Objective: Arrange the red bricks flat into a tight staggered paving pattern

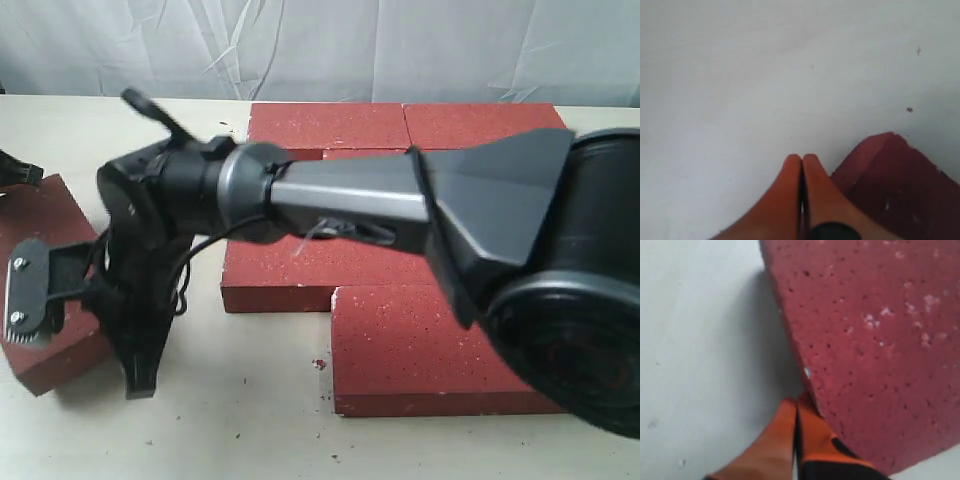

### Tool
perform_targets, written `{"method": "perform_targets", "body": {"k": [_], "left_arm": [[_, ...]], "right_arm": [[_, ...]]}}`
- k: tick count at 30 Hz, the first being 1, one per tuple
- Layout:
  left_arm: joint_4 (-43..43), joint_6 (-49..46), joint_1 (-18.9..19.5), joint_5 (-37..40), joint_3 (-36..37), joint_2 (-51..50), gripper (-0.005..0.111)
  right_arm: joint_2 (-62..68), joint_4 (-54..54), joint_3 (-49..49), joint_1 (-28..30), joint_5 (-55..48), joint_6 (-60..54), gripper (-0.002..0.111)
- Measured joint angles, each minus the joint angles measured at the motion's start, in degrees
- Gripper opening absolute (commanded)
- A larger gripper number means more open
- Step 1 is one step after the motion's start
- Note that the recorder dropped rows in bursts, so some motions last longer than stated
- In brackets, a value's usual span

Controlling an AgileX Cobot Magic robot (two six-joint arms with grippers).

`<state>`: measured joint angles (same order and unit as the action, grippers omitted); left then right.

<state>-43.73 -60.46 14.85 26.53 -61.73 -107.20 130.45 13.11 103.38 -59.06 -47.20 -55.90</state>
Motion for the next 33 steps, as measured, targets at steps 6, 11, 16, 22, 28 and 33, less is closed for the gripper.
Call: {"method": "perform_targets", "body": {"k": [6,11,16,22,28,33], "left_arm": [[1.32,-0.1,0.56,-1.65,-0.24,0.24,0.0],[1.93,-0.23,0.61,-1.8,-0.13,0.24,0.0],[1.68,0.01,0.61,-1.8,0.11,0.24,0.0],[1.88,0.01,0.61,-2.18,0.11,0.24,0.0],[1.64,0.01,0.5,-3.87,0.25,0.24,0.0],[1.64,0.01,0.5,-3.87,0.29,0.24,0.0]], "right_arm": [[-4.65,0.84,0.0,7.53,-0.92,0.29,-0.001],[-4.55,0.73,0.0,13.6,6.0,0.29,-0.001],[-2.05,0.92,0.0,15.99,11.38,0.29,-0.001],[0.59,-2.16,0.0,16.13,13.14,0.66,-0.001],[0.59,-13.87,0.11,15.94,17.13,11.77,-0.001],[0.59,-17.21,0.11,15.89,17.73,16.94,-0.001]]}}
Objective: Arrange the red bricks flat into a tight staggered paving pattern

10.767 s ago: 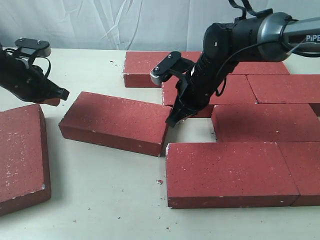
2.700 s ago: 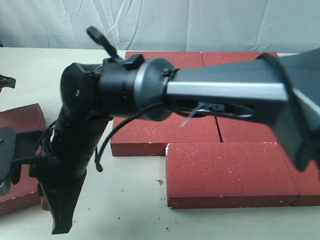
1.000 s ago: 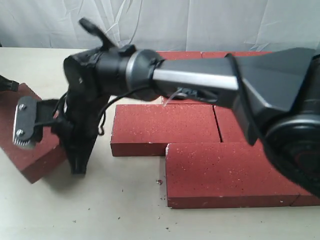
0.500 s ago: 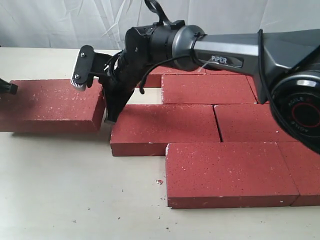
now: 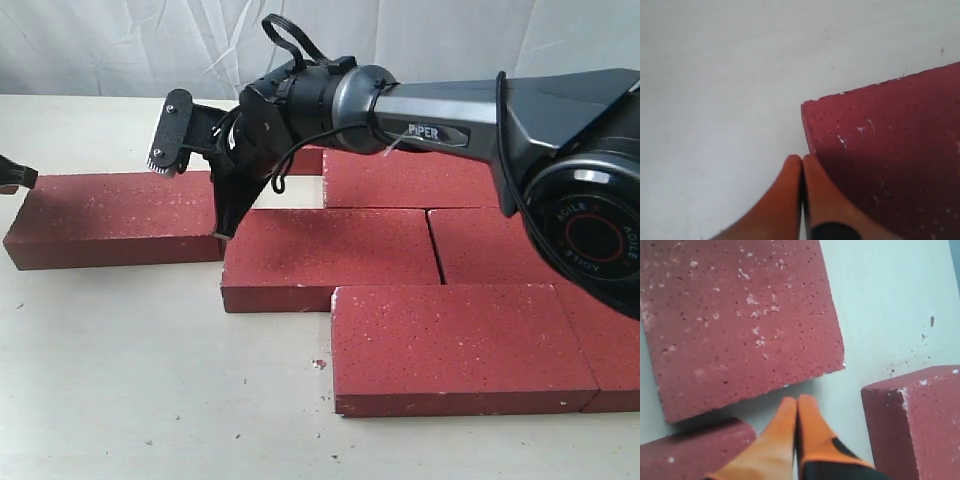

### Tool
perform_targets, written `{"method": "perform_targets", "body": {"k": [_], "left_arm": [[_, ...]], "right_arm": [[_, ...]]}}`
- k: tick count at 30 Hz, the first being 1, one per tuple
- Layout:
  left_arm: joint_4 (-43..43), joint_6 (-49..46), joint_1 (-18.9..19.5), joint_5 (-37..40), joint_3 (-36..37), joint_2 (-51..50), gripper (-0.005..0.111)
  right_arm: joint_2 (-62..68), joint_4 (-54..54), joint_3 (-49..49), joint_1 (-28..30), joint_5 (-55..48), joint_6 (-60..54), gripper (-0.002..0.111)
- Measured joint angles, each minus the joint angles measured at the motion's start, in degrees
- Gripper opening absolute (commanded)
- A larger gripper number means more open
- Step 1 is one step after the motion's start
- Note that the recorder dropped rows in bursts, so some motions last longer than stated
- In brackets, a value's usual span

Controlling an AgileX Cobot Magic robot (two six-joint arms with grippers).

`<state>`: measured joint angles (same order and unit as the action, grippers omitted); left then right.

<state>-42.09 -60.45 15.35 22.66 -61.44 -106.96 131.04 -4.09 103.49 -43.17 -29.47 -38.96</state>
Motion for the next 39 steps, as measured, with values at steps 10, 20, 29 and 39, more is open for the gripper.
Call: {"method": "perform_targets", "body": {"k": [10,20,29,39], "left_arm": [[-0.44,3.38,3.75,17.52,3.3,7.84,0.0],[-6.43,0.32,3.75,8.93,5.82,10.86,0.0],[-11.89,0.22,3.88,-6.36,8.06,8.06,0.0],[-15.62,0.22,3.88,-3.76,5.35,0.4,0.0]], "right_arm": [[-16.25,-2.62,-5.3,2.28,-22.2,19.8,-0.001],[-24.85,22.53,-25.73,3.62,-12.72,-5.17,-0.001],[-20.21,46.45,-23.23,3.52,-8.97,-32.25,-0.001],[4.29,37.87,10.32,1.7,-26.1,-18.09,-0.001]]}}
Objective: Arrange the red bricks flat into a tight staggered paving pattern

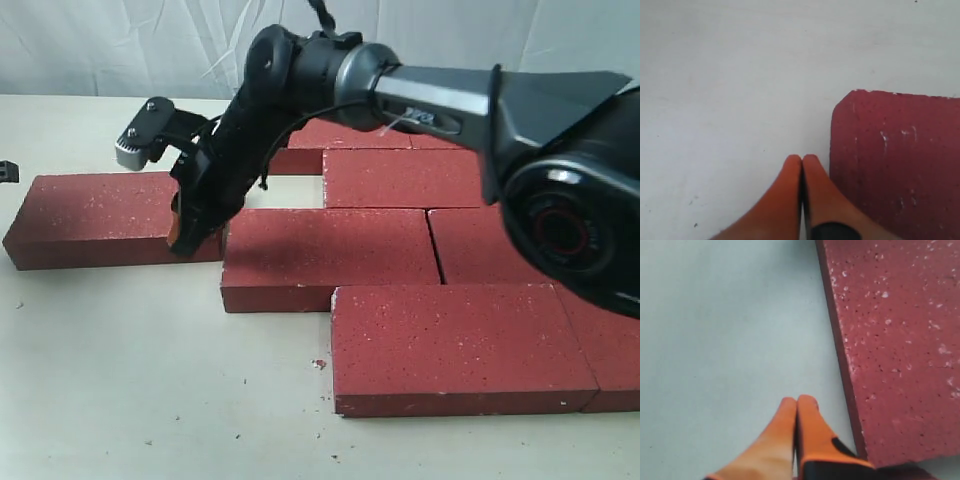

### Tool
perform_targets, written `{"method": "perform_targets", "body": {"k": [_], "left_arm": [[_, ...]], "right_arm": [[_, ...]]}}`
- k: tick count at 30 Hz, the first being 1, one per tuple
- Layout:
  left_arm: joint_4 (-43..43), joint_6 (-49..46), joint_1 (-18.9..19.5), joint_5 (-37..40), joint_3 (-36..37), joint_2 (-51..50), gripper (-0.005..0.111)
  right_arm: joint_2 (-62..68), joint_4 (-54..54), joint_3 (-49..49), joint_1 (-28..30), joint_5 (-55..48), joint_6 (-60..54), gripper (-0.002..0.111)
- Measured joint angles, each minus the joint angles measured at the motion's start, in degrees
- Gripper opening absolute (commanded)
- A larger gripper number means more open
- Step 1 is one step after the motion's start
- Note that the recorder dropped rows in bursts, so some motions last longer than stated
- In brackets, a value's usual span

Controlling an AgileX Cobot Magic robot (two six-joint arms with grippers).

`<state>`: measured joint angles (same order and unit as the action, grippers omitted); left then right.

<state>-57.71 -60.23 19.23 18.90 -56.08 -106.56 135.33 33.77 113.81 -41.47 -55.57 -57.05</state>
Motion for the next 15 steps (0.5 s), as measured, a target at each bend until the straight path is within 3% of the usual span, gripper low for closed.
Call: {"method": "perform_targets", "body": {"k": [5,15], "left_arm": [[-0.52,0.0,0.0,0.87,-2.47,-4.3,0.0],[-1.64,-0.21,-0.11,3.71,-4.9,-7.07,0.0]], "right_arm": [[6.37,-1.77,6.73,-1.9,-0.11,1.7,-0.001],[7.52,-3.41,7.33,-2.0,6.06,2.88,-0.001]]}}
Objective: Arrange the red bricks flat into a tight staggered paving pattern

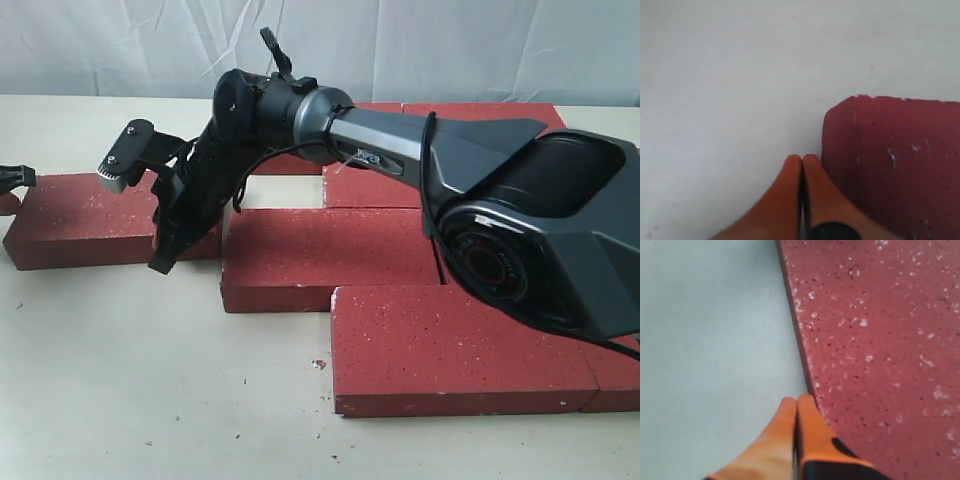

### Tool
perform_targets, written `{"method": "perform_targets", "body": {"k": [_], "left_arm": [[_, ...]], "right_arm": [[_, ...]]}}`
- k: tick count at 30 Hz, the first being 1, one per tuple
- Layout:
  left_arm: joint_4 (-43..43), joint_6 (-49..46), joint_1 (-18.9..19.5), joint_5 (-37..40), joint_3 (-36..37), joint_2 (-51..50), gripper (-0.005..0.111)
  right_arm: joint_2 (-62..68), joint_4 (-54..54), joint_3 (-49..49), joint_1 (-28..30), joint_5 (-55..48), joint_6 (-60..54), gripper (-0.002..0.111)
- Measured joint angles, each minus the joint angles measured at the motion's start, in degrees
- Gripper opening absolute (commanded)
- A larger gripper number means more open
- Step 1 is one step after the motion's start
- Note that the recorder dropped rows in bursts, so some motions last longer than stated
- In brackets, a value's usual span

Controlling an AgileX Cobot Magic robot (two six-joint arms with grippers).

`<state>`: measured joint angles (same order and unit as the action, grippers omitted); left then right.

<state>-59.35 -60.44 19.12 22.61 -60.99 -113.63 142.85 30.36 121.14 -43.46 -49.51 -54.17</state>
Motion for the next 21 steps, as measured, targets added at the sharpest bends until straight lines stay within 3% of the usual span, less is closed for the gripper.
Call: {"method": "perform_targets", "body": {"k": [21], "left_arm": [[-0.77,0.0,-1.39,-3.27,-1.5,-1.64,0.0]], "right_arm": [[-3.77,-2.95,0.0,0.0,3.42,4.43,-0.001]]}}
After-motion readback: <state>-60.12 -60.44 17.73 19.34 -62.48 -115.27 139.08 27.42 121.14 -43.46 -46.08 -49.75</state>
